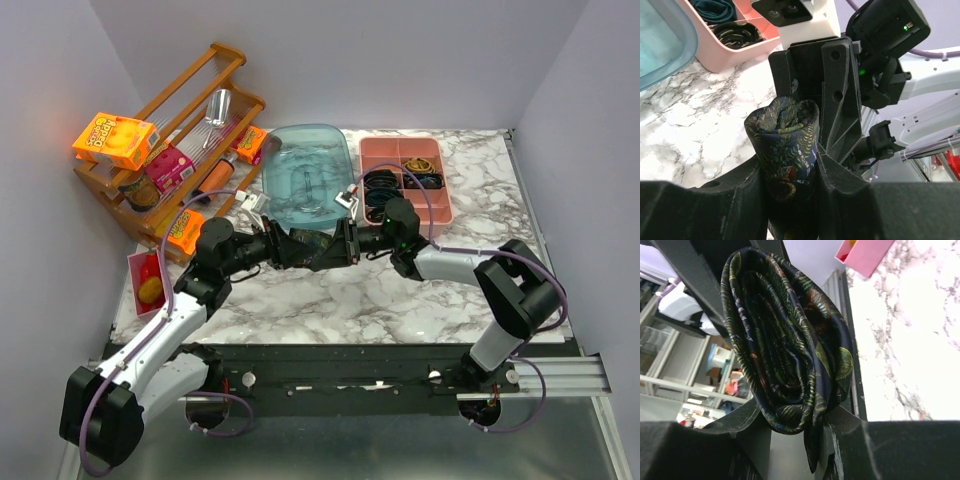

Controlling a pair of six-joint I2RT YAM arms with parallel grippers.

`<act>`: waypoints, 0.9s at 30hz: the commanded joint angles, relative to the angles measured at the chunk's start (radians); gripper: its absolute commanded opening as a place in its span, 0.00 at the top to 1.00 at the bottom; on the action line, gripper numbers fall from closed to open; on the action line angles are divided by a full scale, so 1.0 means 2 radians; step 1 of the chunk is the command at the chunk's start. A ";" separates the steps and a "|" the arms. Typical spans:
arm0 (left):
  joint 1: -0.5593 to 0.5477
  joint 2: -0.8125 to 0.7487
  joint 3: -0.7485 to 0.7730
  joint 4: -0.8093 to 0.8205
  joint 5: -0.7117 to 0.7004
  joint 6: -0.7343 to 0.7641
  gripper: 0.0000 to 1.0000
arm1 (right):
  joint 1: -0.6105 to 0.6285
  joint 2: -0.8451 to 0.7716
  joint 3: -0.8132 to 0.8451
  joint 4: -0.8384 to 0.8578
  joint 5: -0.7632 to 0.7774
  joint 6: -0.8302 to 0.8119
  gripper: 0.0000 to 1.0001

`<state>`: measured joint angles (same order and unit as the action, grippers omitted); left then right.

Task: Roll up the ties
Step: Place the tie in the storage box.

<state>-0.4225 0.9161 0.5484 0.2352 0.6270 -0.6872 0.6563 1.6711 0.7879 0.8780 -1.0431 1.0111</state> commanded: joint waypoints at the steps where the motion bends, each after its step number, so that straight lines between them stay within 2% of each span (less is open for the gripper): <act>1: -0.006 -0.006 0.012 -0.029 -0.027 0.021 0.41 | 0.008 -0.034 0.017 -0.084 0.031 -0.056 0.98; 2: -0.006 -0.007 0.013 -0.032 -0.033 0.025 0.36 | 0.008 -0.039 0.024 -0.104 0.038 -0.079 0.99; 3: -0.006 -0.008 0.013 -0.033 -0.038 0.026 0.26 | 0.008 -0.042 0.028 -0.125 0.043 -0.090 0.99; 6: -0.006 -0.013 0.016 -0.044 -0.067 0.031 0.13 | 0.008 -0.059 0.036 -0.190 0.062 -0.126 0.99; 11: -0.006 -0.012 0.032 -0.053 -0.091 0.036 0.01 | 0.007 -0.077 0.049 -0.268 0.090 -0.166 0.99; 16: -0.006 0.000 0.053 -0.065 -0.109 0.043 0.01 | 0.007 -0.087 0.062 -0.321 0.111 -0.191 0.99; 23: -0.006 -0.012 0.082 -0.089 -0.175 0.061 0.01 | 0.003 -0.113 0.105 -0.433 0.198 -0.276 0.99; 27: -0.006 -0.002 0.096 -0.101 -0.183 0.073 0.01 | -0.008 -0.130 0.126 -0.474 0.234 -0.305 0.99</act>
<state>-0.4278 0.9127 0.6979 0.0719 0.3298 -0.5869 0.6582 1.4712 0.9802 0.0597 -0.6998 0.5121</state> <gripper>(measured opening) 0.987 0.310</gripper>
